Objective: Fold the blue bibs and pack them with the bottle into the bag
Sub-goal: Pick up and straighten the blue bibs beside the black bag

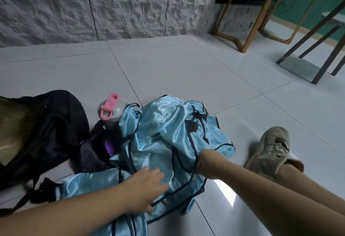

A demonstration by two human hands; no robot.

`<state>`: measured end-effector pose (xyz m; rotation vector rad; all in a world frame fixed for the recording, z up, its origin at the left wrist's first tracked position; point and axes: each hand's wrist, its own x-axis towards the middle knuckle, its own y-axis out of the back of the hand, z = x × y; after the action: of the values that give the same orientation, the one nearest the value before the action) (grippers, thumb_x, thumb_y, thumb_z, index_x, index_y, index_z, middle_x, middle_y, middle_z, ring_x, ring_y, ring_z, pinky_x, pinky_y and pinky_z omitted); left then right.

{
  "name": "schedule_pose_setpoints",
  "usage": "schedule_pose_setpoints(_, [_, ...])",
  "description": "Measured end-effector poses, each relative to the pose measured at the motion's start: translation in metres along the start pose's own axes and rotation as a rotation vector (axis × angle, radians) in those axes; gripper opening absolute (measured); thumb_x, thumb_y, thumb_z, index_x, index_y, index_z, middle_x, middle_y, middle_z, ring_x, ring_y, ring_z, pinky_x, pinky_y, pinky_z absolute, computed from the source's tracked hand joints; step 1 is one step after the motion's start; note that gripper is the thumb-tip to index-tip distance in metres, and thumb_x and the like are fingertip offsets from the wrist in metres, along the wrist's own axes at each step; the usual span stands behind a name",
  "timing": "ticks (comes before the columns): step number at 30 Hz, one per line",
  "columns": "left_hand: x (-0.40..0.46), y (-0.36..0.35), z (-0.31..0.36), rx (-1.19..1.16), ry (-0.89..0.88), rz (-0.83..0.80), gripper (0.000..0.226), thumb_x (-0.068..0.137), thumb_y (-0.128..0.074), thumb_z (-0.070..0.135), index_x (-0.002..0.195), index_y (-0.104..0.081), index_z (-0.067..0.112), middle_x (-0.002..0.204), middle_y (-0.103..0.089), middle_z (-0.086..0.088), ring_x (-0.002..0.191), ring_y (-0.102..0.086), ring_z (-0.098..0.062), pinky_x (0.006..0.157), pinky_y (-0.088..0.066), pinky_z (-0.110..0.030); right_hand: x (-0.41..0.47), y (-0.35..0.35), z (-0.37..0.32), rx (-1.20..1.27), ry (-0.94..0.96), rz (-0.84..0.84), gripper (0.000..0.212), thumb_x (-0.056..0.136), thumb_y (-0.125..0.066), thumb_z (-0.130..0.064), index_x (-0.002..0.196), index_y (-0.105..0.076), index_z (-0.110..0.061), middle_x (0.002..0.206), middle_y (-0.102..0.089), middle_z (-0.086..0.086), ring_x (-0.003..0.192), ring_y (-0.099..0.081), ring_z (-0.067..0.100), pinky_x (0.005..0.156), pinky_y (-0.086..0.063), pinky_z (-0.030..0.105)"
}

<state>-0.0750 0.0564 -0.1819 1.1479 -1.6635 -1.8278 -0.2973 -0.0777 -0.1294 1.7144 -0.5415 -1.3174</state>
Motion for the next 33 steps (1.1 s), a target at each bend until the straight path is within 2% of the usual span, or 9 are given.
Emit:
schedule_pose_setpoints(6, [0.002,-0.014,-0.017,0.039,-0.003,0.278,0.059,0.051,-0.081,0.012,0.105,-0.059,0.024,0.073,-0.055,0.007,0.066,-0.055,-0.016,0.059,-0.047,-0.029,0.007,0.021,-0.003,0.378,-0.011,0.113,0.023,0.079,-0.067,-0.027,0.084,-0.07,-0.004,0.082,-0.071,0.007,0.075,-0.067,0.025,0.07,-0.059,0.036])
schedule_pose_setpoints(9, [0.004,-0.012,-0.028,-0.093,0.084,0.467,0.038,0.06,-0.067,0.005,0.094,-0.065,0.022,0.076,-0.054,0.005,0.066,-0.055,-0.018,0.056,-0.051,-0.031,0.005,0.039,0.001,0.912,0.027,0.114,0.016,0.083,-0.062,-0.004,0.068,-0.064,0.001,0.067,-0.063,0.014,0.066,-0.063,0.027,0.075,-0.062,0.047])
schedule_pose_setpoints(12, [0.001,-0.009,-0.035,-0.45,0.369,0.656,0.03,0.077,-0.051,0.013,0.094,-0.073,0.024,0.085,-0.059,0.007,0.071,-0.064,-0.02,0.06,-0.056,-0.032,0.007,0.049,0.004,1.394,0.041,0.031,0.026,0.082,-0.053,-0.003,0.092,-0.066,0.018,0.095,-0.067,0.039,0.085,-0.068,0.047,0.085,-0.061,0.057])
schedule_pose_setpoints(16, [-0.004,0.002,-0.044,-0.883,0.717,0.725,0.022,0.083,-0.064,0.017,0.091,-0.077,0.033,0.069,-0.057,0.012,0.064,-0.06,-0.015,0.069,-0.054,-0.035,0.007,0.055,0.003,1.66,0.117,-0.045,0.044,0.094,-0.042,-0.011,0.124,-0.063,0.012,0.121,-0.065,0.035,0.1,-0.066,0.046,0.085,-0.061,0.049])
schedule_pose_setpoints(21, [-0.003,0.019,-0.048,-1.359,0.922,0.775,0.017,0.092,-0.06,0.004,0.093,-0.07,0.017,0.06,-0.066,-0.011,0.052,-0.063,-0.031,0.059,-0.059,-0.048,0.005,0.057,0.002,1.74,0.167,-0.158,0.047,0.095,-0.035,-0.014,0.129,-0.059,0.009,0.114,-0.064,0.028,0.1,-0.066,0.046,0.095,-0.055,0.058])
schedule_pose_setpoints(23, [-0.003,0.033,-0.049,-1.425,0.93,0.858,0.006,0.089,-0.066,0.022,0.089,-0.064,0.016,0.064,-0.066,-0.014,0.059,-0.063,-0.036,0.064,-0.056,-0.051,0.003,0.062,-0.003,1.783,0.163,-0.145,0.039,0.097,-0.033,-0.014,0.116,-0.061,0.006,0.097,-0.065,0.024,0.085,-0.067,0.042,0.094,-0.055,0.059])
schedule_pose_setpoints(25, [-0.004,0.047,-0.052,-1.399,0.944,0.935,0.029,0.077,-0.066,0.044,0.082,-0.059,0.017,0.066,-0.063,-0.008,0.061,-0.057,-0.025,0.065,-0.049,-0.042,0.001,0.068,-0.01,1.807,0.153,-0.101,0.033,0.097,-0.033,-0.014,0.106,-0.06,0.002,0.085,-0.061,0.02,0.071,-0.063,0.037,0.086,-0.057,0.054])
schedule_pose_setpoints(29, [-0.012,0.078,-0.06,-1.396,0.95,1.08,0.028,0.09,-0.066,0.028,0.073,-0.059,0.007,0.065,-0.059,0.001,0.063,-0.05,-0.013,0.065,-0.041,-0.033,-0.001,0.082,-0.021,1.629,0.089,0.177,0.023,0.082,-0.046,-0.02,0.087,-0.059,-0.002,0.07,-0.053,0.012,0.061,-0.051,0.025,0.063,-0.052,0.037])
schedule_pose_setpoints(33, [-0.017,0.114,-0.071,-1.605,0.972,1.159,0.031,0.102,-0.052,0.027,0.073,-0.056,0.016,0.067,-0.061,0.014,0.072,-0.054,-0.014,0.074,-0.047,-0.035,-0.012,0.107,-0.02,1.401,0.091,0.497,0.021,0.083,-0.05,0.002,0.064,-0.058,0.0,0.055,-0.049,0.008,0.053,-0.045,0.023,0.055,-0.044,0.034])
